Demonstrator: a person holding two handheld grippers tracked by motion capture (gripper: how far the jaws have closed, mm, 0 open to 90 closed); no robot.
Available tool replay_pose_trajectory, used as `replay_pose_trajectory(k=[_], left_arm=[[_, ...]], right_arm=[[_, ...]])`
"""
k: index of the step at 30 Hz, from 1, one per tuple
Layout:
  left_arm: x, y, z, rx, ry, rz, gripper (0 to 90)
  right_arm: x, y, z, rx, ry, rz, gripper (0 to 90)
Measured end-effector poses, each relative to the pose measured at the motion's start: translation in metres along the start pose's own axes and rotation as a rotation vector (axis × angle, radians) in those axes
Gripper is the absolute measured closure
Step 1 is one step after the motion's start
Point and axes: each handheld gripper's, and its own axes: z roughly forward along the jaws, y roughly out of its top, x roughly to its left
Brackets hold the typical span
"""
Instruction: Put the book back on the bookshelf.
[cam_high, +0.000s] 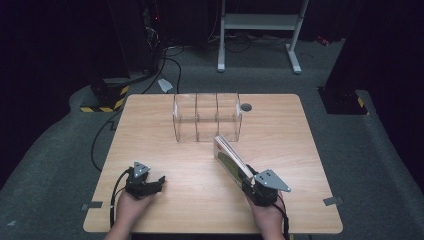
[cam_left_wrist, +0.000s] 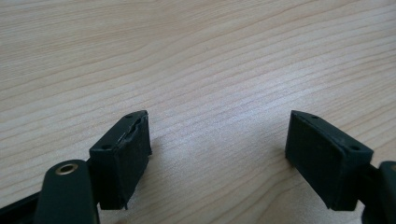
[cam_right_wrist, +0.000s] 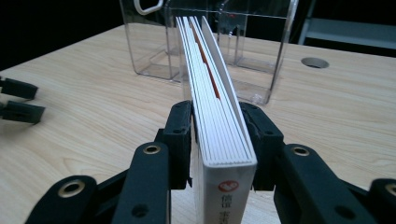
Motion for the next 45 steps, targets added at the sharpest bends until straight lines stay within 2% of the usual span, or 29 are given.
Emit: replay_pose_trajectory(k=[5,11,21,27,28,43,45], left_arm=[[0.000,0.000,0.000,0.000,0.000,0.001,22.2],[-0.001,0.000,0.000,-0.002,0.000,-0.001,22.6],[0.000,0.000,0.000,-0.002,-0.006,0.007,22.7],[-0.001,0.000,0.000,-0.001,-0.006,0.005,23.1],[-0.001,0.000,0.000,0.000,-0.006,0.005,23.2],[-0.001,0.000,0.000,-0.004,-0.008,0.009,23.7],[-0.001,0.000,0.000,-0.004,-0.006,0.008,24.0]], right_arm=[[0.003,0.000,0.000,0.008,0.013,-0.016,71.6],[0.006,-0.004,-0.001,-0.015,-0.005,-0.052,73.8],[0.004,-0.002,0.000,-0.005,0.006,-0.024,75.0],[-0.003,0.001,0.001,0.009,0.011,0.037,75.6],[-0.005,0.002,0.000,0.009,0.014,0.059,75.6],[-0.008,0.019,-0.003,-0.005,-0.029,0.032,75.8],[-0.007,0.023,-0.004,-0.013,-0.033,0.017,75.8]])
